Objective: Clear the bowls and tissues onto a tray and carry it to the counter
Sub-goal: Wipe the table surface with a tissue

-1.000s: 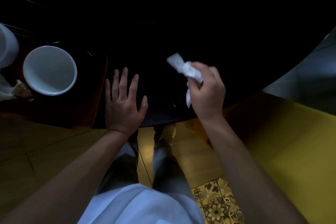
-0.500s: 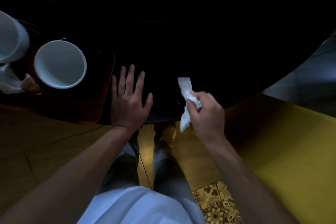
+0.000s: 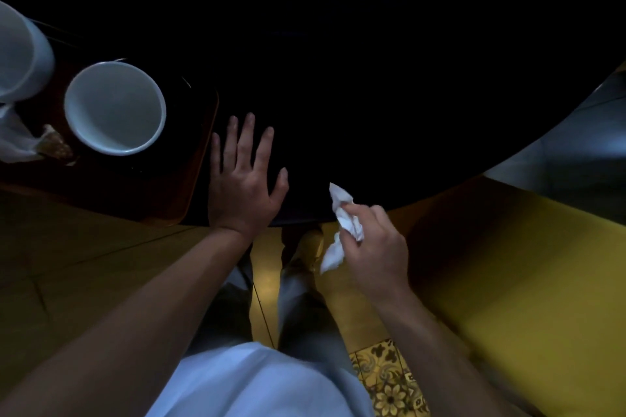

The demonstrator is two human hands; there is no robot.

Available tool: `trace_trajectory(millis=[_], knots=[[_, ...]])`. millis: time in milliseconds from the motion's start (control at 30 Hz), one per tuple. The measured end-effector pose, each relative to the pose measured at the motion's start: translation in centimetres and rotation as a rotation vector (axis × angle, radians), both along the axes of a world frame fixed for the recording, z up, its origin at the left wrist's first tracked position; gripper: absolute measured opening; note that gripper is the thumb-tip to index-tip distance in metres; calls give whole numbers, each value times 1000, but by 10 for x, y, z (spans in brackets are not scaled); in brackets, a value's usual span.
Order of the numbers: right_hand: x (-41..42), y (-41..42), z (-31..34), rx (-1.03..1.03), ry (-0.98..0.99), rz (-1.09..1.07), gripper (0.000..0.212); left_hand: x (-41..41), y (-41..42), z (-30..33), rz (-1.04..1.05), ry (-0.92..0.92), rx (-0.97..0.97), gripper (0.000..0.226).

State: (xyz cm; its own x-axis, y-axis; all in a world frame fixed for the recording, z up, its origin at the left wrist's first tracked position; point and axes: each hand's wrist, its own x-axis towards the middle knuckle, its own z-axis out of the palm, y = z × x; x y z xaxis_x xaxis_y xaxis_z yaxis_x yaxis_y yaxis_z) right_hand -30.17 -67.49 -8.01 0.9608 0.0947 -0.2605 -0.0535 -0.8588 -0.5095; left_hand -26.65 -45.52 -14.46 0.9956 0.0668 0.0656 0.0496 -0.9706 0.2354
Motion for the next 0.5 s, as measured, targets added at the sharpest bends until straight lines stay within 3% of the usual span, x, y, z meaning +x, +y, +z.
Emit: trace_trajectory(millis=[100,300,500], knots=[[51,-18,7,66,-134,-100,46,0,-1,0,7,26,12,64],[215,-56,-20,-151,-356,-221,44,-1,-1,-1,5,38,17,66],[201,-46,-32,-210,-383,-67,39,0,-2,0,3,36,29,66]])
